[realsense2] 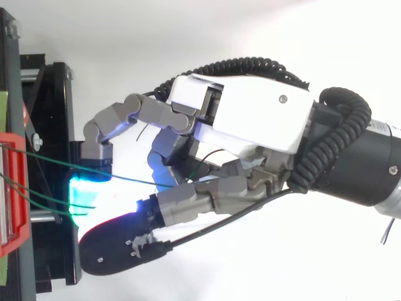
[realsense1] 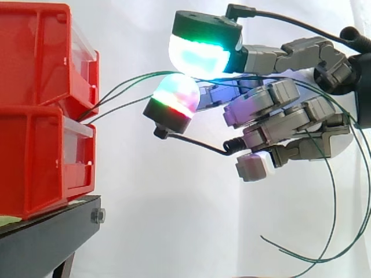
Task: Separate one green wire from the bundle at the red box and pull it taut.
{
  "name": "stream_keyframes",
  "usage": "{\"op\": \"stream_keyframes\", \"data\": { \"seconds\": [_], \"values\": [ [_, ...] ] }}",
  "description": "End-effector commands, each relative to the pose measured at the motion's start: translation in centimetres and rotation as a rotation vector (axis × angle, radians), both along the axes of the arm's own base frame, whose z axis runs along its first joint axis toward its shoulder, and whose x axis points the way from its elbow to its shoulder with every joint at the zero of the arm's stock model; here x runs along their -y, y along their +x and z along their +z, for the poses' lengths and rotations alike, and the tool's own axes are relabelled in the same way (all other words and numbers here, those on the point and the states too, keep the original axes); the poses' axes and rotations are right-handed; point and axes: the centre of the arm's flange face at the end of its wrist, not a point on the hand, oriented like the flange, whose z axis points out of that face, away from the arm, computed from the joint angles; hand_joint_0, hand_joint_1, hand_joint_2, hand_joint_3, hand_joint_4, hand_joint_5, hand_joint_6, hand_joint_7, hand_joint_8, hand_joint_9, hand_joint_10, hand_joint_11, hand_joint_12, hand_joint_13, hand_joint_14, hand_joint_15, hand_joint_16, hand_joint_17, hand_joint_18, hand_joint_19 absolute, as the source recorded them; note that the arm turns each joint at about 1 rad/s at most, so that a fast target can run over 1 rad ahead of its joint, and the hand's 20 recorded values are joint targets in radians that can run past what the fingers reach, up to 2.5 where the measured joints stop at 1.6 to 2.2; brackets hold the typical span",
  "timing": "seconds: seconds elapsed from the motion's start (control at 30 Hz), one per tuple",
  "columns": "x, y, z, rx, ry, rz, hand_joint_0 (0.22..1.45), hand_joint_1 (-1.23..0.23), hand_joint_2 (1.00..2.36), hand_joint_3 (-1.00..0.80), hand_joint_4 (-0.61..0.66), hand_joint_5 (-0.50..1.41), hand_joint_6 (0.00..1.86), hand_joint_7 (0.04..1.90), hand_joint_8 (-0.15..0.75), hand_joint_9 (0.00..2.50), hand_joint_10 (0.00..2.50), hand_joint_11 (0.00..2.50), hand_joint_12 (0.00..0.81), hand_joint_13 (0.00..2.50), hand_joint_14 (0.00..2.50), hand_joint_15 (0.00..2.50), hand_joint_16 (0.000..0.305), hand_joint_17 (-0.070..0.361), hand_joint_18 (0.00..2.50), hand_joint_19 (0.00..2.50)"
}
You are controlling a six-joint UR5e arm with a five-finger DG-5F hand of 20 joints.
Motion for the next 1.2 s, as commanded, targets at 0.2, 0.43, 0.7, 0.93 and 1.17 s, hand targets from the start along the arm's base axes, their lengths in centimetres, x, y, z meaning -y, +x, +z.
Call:
{"op": "stream_keyframes", "data": {
  "seconds": [0.2, 0.43, 0.7, 0.93, 1.17],
  "values": [
    [-0.1, 0.0, 0.0, -0.001, 0.000, 0.002, 0.67, -0.75, 1.02, -0.30, -0.01, -0.20, 0.94, 1.02, 0.238, 1.29, 0.96, 1.61, 0.284, 1.53, 1.27, 1.08, 0.048, 0.109, 1.14, 0.81],
    [0.0, 0.0, 0.2, 0.002, 0.006, 0.001, 0.80, -0.87, 1.00, -0.44, -0.09, -0.21, 0.95, 1.04, 0.225, 1.23, 0.95, 1.57, 0.289, 1.56, 0.48, 1.44, 0.045, 0.100, 1.02, 0.75],
    [0.2, -0.2, 1.2, -0.021, 0.033, 0.002, 0.60, -0.79, 1.00, -0.50, 0.06, -0.18, 0.94, 0.99, 0.246, 1.28, 0.60, 1.65, 0.317, 1.58, 0.01, 1.55, 0.045, 0.101, 1.02, 0.75],
    [0.8, -0.3, 1.6, -0.043, 0.030, -0.005, 0.49, -0.49, 1.00, -0.50, 0.10, -0.17, 0.88, 0.96, 0.287, 1.33, 0.01, 1.52, 0.417, 1.32, 0.02, 1.13, 0.054, 0.121, 1.07, 0.75],
    [0.8, -0.4, 1.6, -0.049, 0.028, -0.005, 0.60, -0.57, 1.01, -0.42, 0.07, -0.17, 0.87, 1.06, 0.257, 1.23, 0.01, 1.42, 0.402, 1.12, 0.03, 0.98, 0.049, 0.110, 0.97, 0.77]
  ]
}}
